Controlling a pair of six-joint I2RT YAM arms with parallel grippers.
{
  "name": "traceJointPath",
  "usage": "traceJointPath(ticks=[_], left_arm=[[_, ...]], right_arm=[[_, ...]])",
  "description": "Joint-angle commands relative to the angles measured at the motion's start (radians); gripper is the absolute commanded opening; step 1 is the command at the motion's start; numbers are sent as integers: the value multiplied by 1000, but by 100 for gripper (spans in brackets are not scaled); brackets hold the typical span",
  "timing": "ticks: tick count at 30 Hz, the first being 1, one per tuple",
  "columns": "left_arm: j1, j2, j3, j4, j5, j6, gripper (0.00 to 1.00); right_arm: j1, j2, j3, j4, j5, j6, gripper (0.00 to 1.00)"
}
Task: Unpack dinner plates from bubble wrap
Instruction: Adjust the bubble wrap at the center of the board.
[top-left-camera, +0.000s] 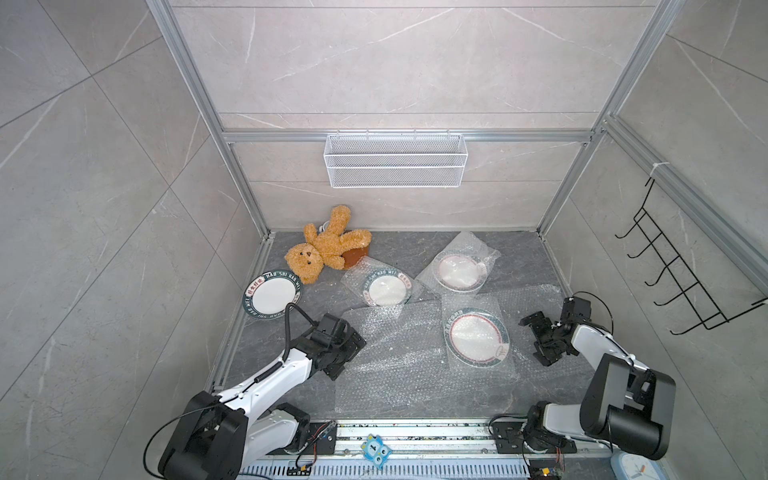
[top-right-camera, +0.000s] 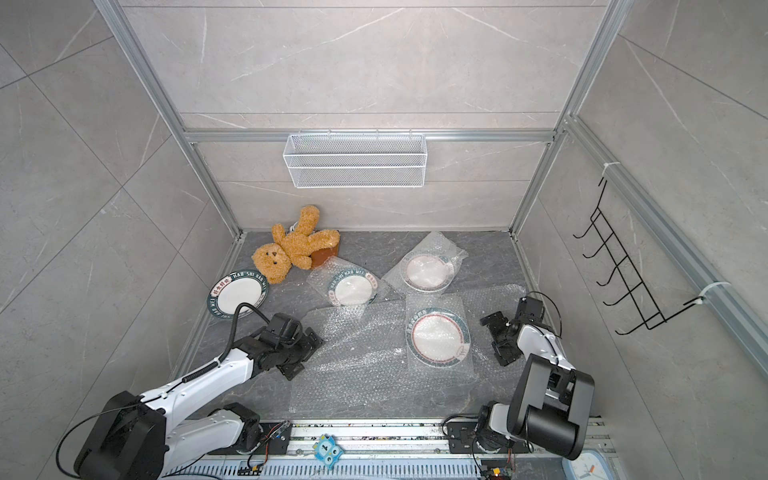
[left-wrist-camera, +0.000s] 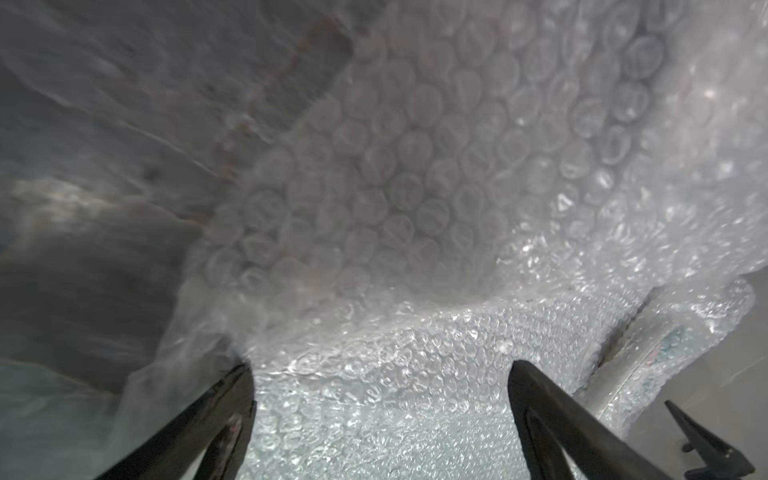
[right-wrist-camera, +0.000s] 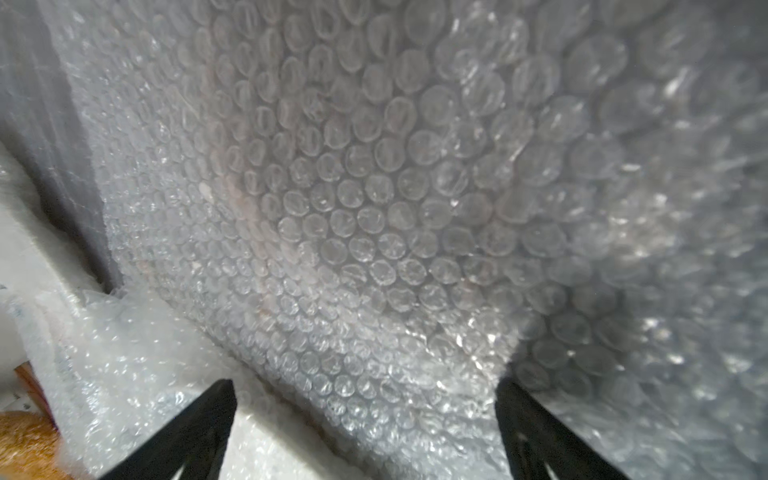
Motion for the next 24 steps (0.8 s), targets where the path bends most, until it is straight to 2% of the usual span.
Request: traceJointPath(ticks=[1, 5, 11, 15, 18, 20, 24], left_arm=[[64, -10, -21, -68, 16, -4, 97], [154, -10, -8, -64, 77, 36, 98], [242, -12, 82, -84, 156, 125, 98], [242, -61, 235, -168, 146, 241, 97], [233, -64, 309, -165, 176, 289, 96], [219, -22, 359, -163, 189, 314, 96], [208, 131, 413, -72, 235, 309, 96]], right_arm=[[-13, -52, -83, -61, -13, 65, 100], [-15, -137, -148, -74, -12, 102, 100], [-15, -228, -124, -154, 0, 74, 100], [-14, -253, -26, -195, 49, -7, 100], [-7, -269, 33, -167, -22, -48, 98], [10, -267, 69, -136, -92, -77, 94], [83, -228, 126, -51, -169, -88, 95]])
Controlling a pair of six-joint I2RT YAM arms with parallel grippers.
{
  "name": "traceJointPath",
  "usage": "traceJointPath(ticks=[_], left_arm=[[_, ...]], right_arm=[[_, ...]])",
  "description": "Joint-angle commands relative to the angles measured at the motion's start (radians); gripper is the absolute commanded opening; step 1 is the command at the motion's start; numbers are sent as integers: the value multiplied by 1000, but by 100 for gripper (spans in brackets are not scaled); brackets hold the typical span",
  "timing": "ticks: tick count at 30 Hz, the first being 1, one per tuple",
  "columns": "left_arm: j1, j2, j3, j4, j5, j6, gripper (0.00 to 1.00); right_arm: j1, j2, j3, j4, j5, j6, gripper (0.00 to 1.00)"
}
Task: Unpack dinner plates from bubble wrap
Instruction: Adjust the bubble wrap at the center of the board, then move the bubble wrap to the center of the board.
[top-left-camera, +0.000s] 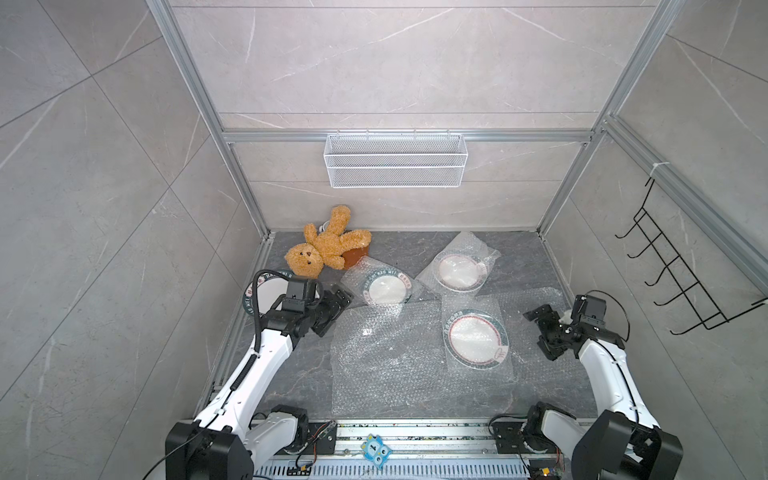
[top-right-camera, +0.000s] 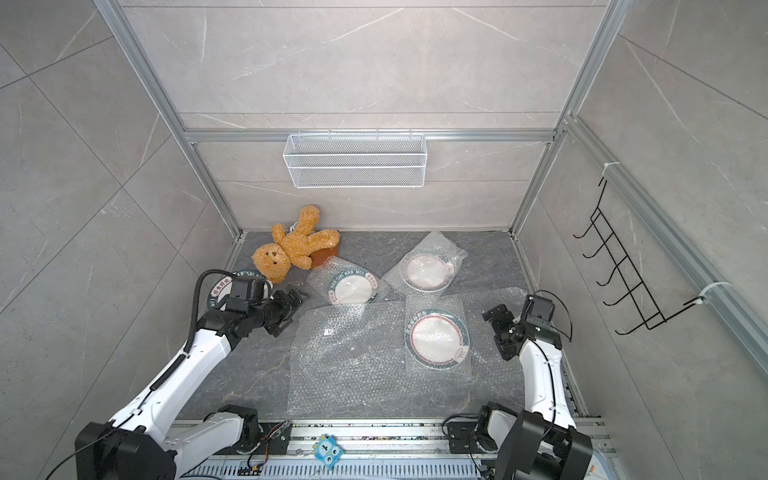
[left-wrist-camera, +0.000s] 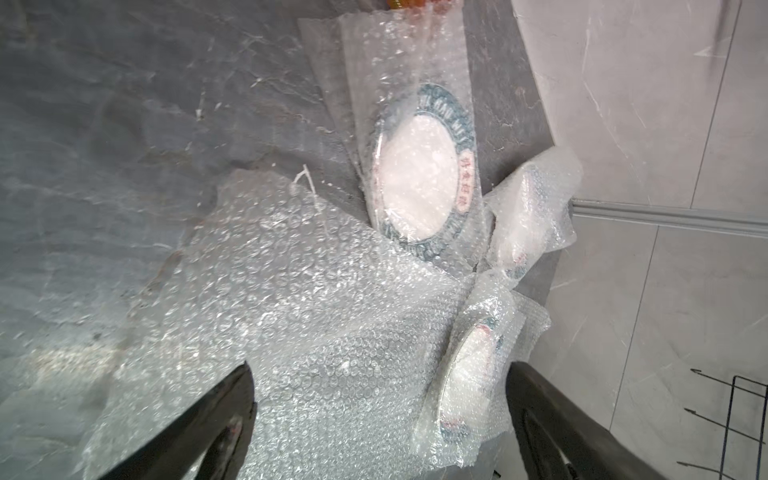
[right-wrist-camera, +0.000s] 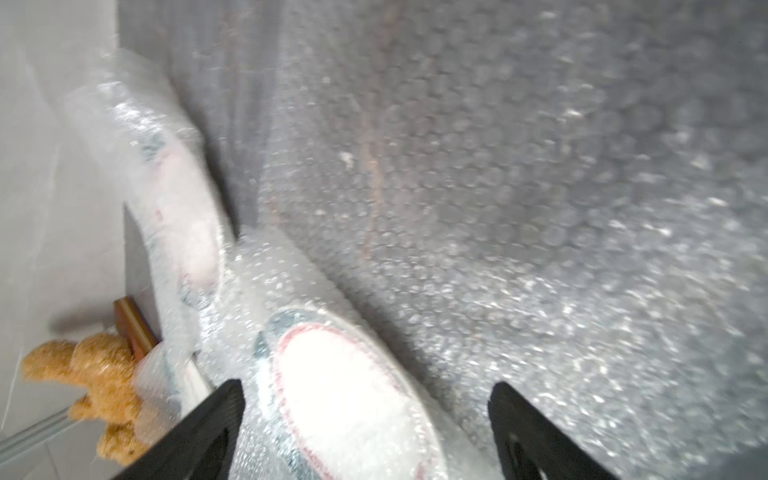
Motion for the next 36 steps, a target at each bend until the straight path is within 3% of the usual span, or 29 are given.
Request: traceJointPath(ticks=[1, 6, 10, 16, 25, 36], left_arm=[[-7, 143, 32, 72, 68, 38, 96], [-28, 356, 152, 151, 25, 45, 98], [-27, 498, 245, 157, -3, 48, 98], [-31, 644, 347, 222, 47, 44, 97], [-47, 751, 449, 188, 69, 18, 95], [-75, 795, 481, 125, 46, 13, 95]], right_arm=[[59, 45, 47, 96, -107, -28, 96], [184, 207, 106, 256, -168, 32, 99], [263, 339, 159, 338, -140, 46, 100], [290, 537, 286, 378, -120, 55, 100], [322, 744, 451, 333, -90, 56, 100], [333, 818, 474, 360, -124, 74, 99]])
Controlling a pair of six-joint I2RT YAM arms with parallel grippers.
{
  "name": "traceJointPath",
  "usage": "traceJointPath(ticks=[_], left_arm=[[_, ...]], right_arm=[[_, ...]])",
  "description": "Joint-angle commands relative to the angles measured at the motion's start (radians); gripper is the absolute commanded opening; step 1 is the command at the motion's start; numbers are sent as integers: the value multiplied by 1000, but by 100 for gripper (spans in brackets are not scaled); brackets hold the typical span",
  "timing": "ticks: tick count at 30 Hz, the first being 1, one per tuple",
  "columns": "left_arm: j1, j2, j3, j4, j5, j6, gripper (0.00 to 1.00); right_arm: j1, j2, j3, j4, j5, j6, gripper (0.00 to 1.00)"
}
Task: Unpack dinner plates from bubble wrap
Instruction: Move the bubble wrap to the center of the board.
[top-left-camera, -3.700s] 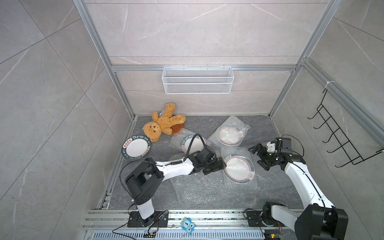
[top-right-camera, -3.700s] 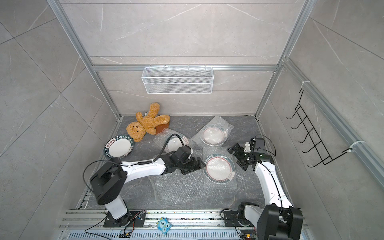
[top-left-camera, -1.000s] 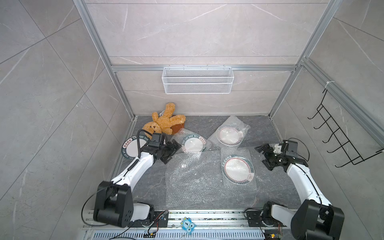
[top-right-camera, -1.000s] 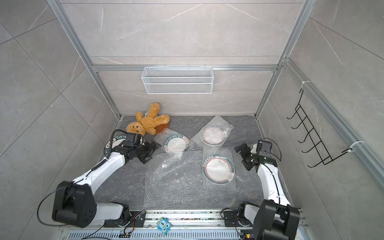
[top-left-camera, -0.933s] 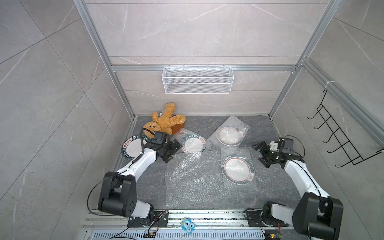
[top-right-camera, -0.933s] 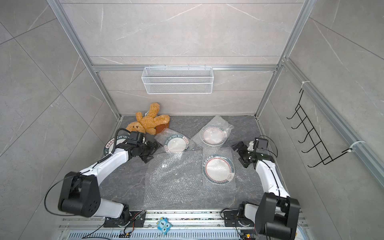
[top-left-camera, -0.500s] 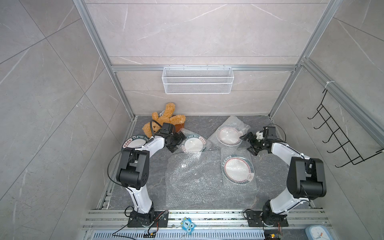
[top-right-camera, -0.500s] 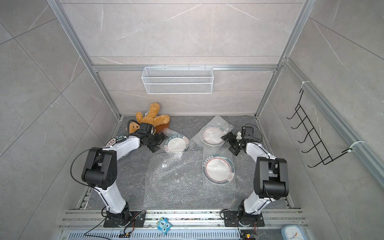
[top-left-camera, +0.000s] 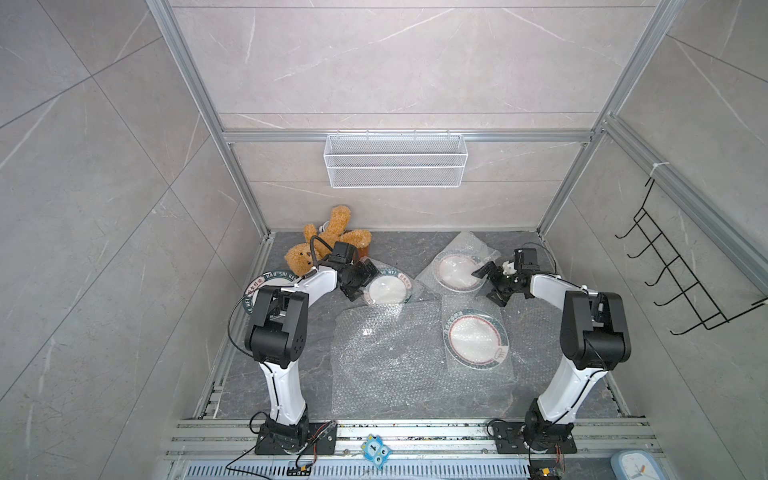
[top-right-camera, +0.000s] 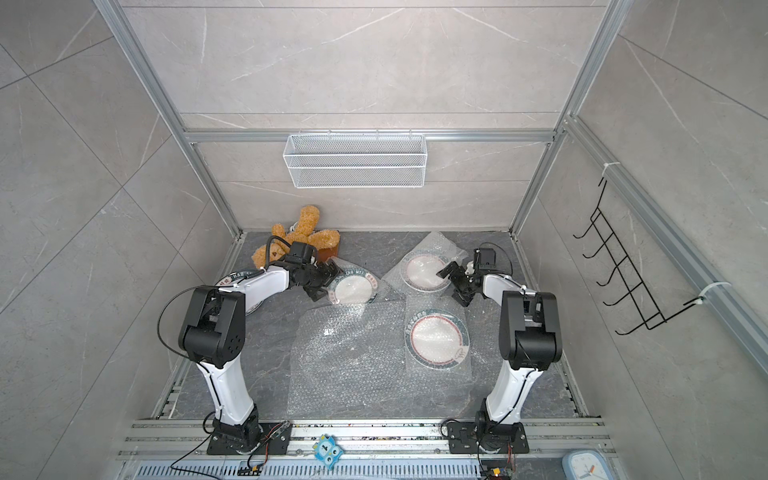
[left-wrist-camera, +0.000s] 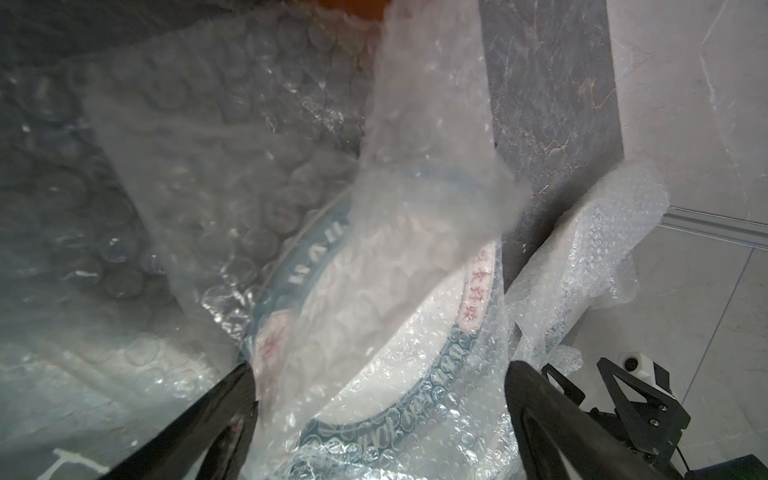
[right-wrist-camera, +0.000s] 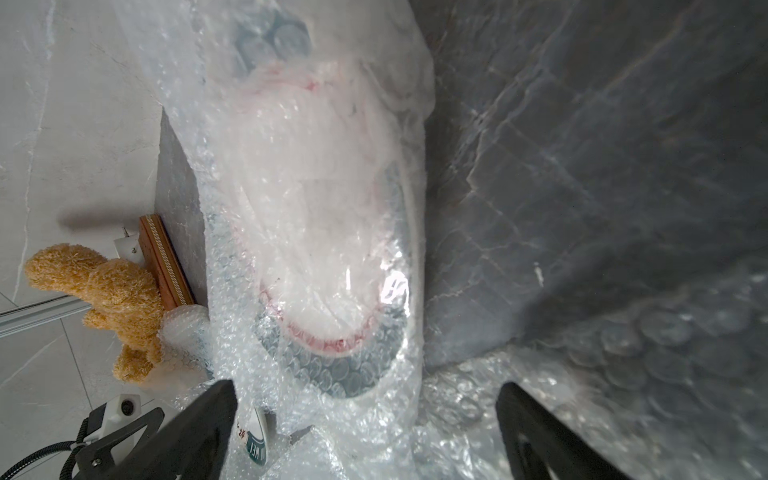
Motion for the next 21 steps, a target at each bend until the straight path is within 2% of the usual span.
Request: traceJointPath(ticks=[1, 7, 14, 21], left_arm=[[-14, 1, 27, -84, -33, 7, 95], [-20, 11, 21, -163, -51, 28, 95], [-34, 64, 28, -26, 43, -22, 95], [-47, 224, 287, -112, 40, -3, 94]], right_arm=[[9, 14, 27, 1, -10, 14, 99], [11, 18, 18, 14, -30, 13, 99], [12, 47, 24, 64, -55, 52, 99], [15, 88, 43, 151, -89, 119, 99]])
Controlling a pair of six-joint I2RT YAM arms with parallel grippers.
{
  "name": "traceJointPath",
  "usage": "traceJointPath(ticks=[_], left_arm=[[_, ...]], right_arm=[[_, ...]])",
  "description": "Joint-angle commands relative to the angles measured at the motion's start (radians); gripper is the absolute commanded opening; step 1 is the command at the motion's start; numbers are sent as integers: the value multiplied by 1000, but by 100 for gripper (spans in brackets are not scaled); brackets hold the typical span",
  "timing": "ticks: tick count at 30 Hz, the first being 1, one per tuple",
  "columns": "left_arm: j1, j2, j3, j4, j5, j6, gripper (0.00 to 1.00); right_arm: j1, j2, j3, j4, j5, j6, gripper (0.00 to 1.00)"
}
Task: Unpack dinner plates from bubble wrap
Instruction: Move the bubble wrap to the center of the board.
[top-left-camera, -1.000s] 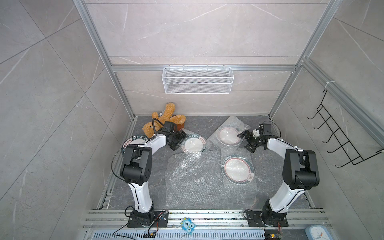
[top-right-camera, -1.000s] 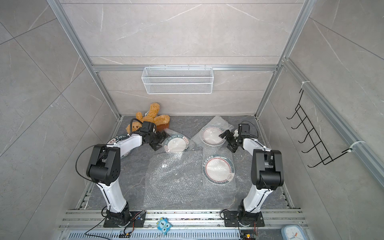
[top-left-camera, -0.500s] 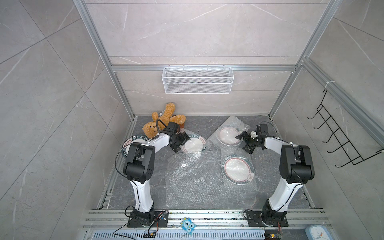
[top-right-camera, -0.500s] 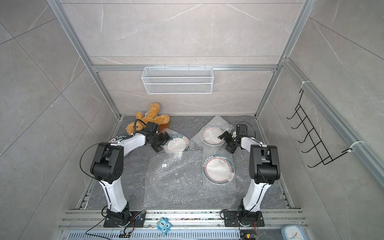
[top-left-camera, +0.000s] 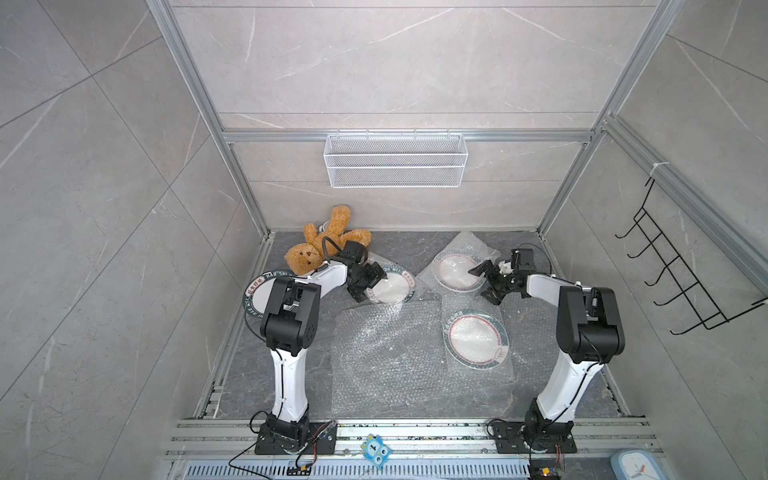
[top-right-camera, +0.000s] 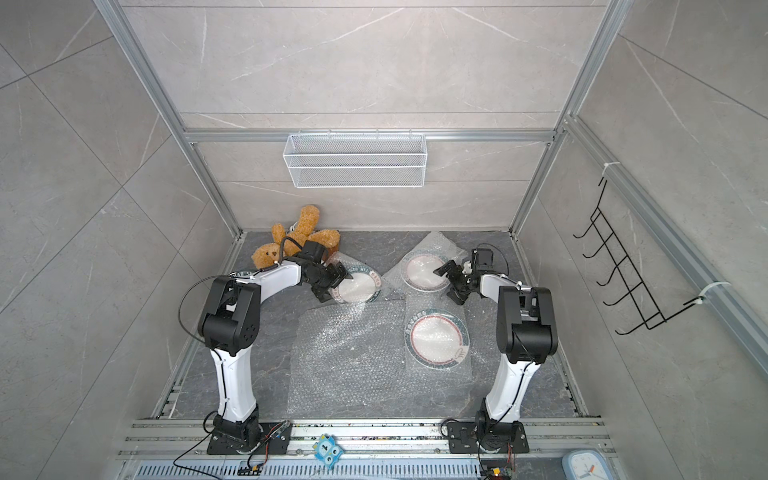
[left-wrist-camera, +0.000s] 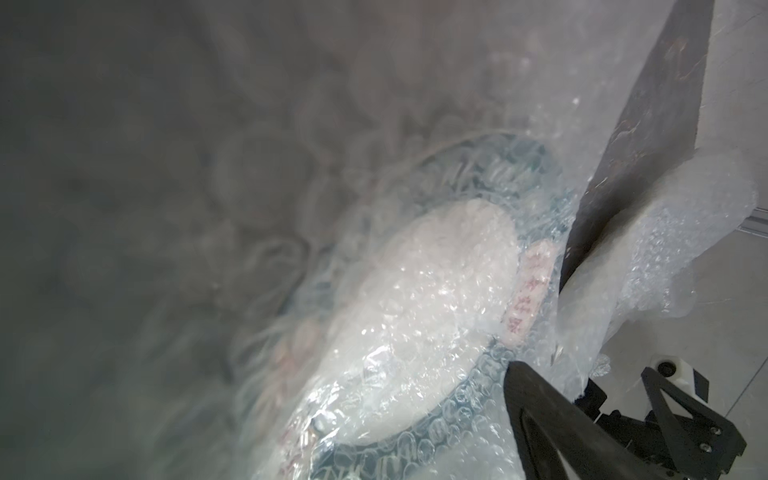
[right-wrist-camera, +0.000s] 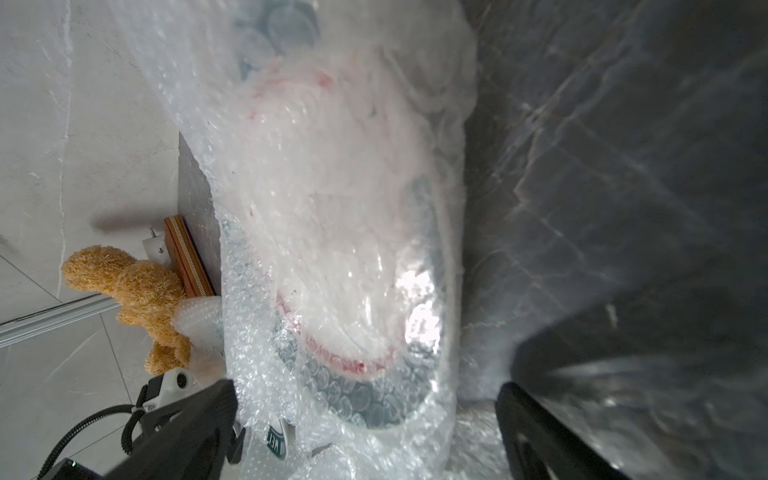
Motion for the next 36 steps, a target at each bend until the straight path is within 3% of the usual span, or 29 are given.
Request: traceJointPath(ticks=[1, 8, 15, 18, 22, 29, 32, 36], left_arm=[[-7, 75, 130, -36, 26, 12, 94], [-5, 266, 413, -61, 70, 20, 94], [34, 322, 615, -116, 97, 40, 95], [54, 336, 672, -148, 90, 55, 95], [89, 380, 777, -257, 97, 85, 96], [104, 137, 569, -199, 99, 126, 95], [72, -39, 406, -170, 90, 146, 95], [18, -340, 88, -173, -17, 163, 95]], right_arm=[[10, 39, 40, 58, -24, 52, 99], [24, 114, 95, 196, -57, 167, 99], [32, 186, 138, 421, -97, 380, 99], [49, 221, 214, 373, -85, 382, 99], [58, 240, 327, 113, 8, 269, 100], [40, 160, 379, -200, 221, 131, 100], [33, 86, 377, -244, 292, 97, 100], [18, -2, 395, -311, 296, 60, 100]])
